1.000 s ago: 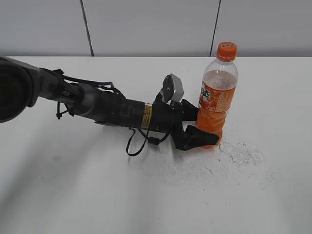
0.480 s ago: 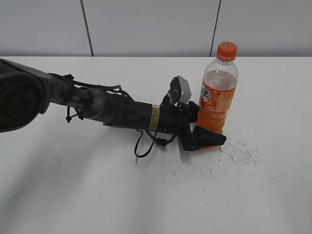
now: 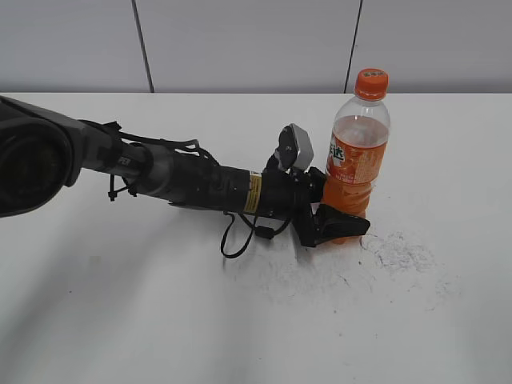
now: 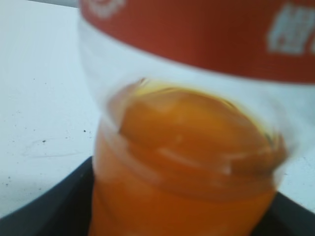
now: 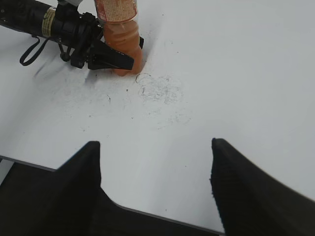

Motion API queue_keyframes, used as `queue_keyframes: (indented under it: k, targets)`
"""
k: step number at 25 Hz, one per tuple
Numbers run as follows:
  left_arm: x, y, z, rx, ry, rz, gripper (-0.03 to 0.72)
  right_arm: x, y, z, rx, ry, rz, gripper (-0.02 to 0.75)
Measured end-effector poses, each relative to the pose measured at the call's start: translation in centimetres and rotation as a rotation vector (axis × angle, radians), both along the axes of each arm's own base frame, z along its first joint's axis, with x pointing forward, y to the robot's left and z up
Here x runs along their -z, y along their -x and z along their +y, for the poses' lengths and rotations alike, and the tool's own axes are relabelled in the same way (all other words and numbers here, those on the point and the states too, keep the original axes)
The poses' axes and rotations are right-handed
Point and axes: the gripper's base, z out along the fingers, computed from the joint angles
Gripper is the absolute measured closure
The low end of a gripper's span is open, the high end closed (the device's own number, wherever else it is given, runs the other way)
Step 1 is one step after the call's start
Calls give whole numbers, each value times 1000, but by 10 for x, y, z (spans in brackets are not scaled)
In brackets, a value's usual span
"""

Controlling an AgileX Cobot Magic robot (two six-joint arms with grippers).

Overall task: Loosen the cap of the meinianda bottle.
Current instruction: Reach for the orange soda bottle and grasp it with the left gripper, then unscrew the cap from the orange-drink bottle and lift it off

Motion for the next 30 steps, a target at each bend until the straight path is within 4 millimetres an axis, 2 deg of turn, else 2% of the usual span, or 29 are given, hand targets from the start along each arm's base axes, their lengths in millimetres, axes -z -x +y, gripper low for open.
queue_keyframes:
  k: [7, 10, 12, 15, 18, 26, 28, 30]
  targets:
    - [0, 0, 0, 0, 0, 0, 132, -2, -1, 1, 0, -23, -24, 222]
    - [0, 0, 0, 1, 1, 0, 132, -10, -4, 0, 34, -78, -86, 222]
    - [0, 0, 0, 2, 1, 0, 132, -23, -14, 1, 69, -176, -128, 222]
    - [0, 1, 0, 10, -2, -4, 132, -33, -44, 4, 80, -329, -83, 222]
    - [0, 1, 0, 18, -5, -9, 132, -41, -74, 9, 47, -398, -15, 222]
    - [-1, 5, 0, 67, -1, -5, 134, -82, -149, 18, -103, -376, 123, 222]
    - [-1, 6, 0, 69, 0, 13, 134, -84, -169, 19, -123, -373, 185, 222]
    - [-1, 7, 0, 79, 2, 20, 134, -88, -180, 20, -145, -367, 211, 222]
